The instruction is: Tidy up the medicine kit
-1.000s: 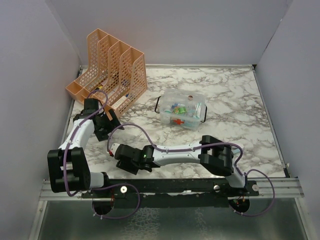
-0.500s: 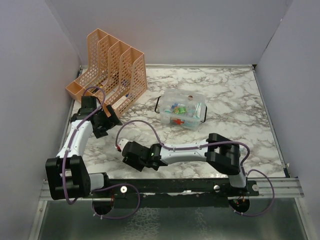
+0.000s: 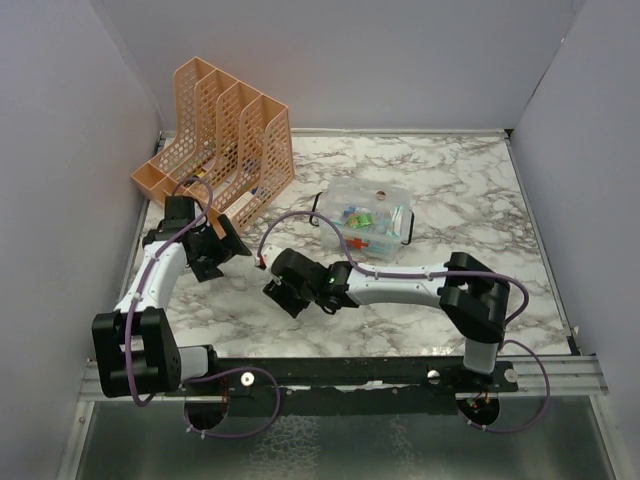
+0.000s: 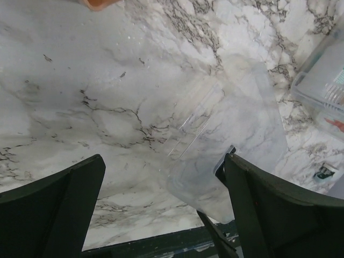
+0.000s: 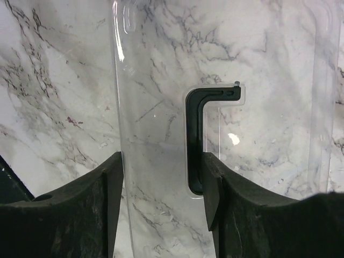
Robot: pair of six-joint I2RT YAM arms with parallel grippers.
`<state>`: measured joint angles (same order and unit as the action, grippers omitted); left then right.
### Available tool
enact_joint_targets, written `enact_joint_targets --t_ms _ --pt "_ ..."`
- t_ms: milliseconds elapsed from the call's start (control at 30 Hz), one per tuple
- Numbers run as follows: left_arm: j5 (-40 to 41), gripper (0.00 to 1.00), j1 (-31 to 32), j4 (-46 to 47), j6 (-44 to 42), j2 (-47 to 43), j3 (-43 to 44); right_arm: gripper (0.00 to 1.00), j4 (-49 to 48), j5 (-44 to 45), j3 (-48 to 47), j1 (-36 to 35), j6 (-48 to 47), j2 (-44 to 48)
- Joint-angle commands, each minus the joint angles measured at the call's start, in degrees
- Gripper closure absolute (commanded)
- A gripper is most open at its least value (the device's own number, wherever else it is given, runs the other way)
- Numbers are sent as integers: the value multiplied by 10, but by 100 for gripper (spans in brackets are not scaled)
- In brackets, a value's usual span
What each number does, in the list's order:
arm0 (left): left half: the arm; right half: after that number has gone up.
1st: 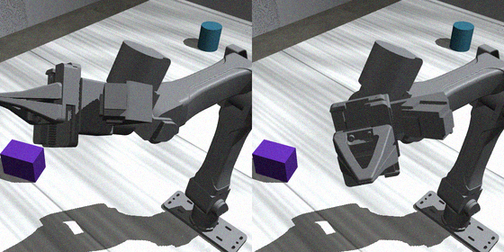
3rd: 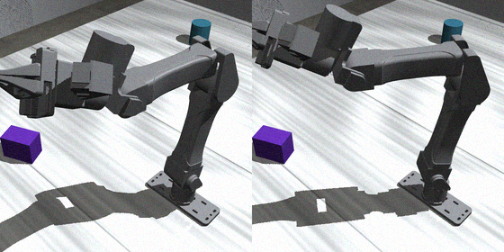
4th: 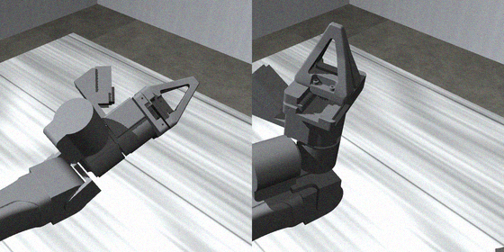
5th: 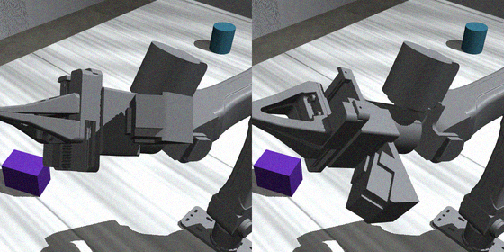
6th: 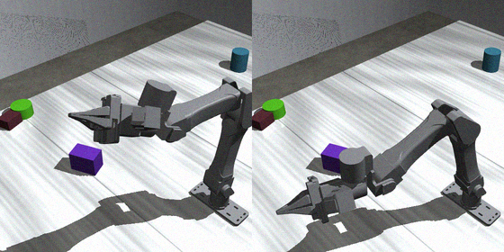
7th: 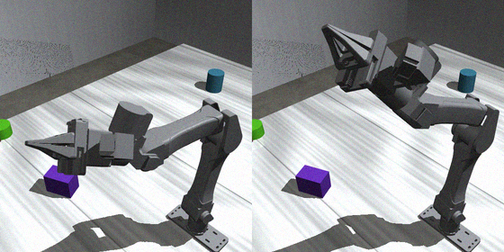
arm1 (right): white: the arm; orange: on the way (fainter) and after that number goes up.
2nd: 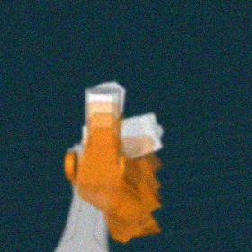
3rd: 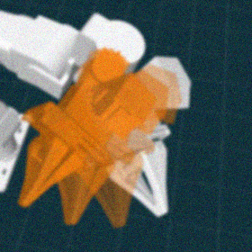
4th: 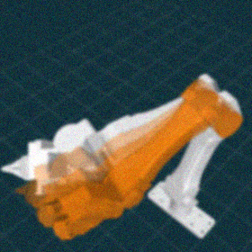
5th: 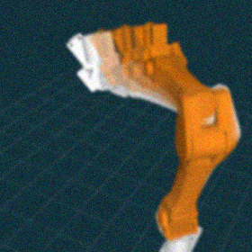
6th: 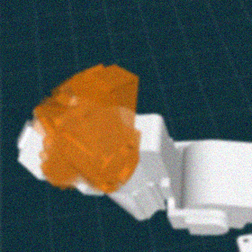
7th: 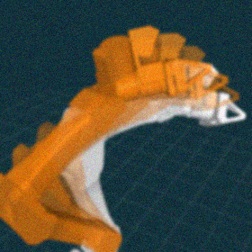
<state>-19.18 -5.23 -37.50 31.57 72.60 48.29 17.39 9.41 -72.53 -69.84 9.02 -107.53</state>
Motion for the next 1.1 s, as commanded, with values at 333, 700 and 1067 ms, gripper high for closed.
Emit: enact_joint_targets --t_ms 333,700,1067 --pt "-155 2 1 45 0 30 -61 64 -52 -90 5 12 8 33" --pt "11 5 -1 35 54 3 -64 31 -17 -9 -14 12 10 2" --pt "-46 5 -1 48 40 12 -60 29 -14 -2 -33 12 -36 -53"
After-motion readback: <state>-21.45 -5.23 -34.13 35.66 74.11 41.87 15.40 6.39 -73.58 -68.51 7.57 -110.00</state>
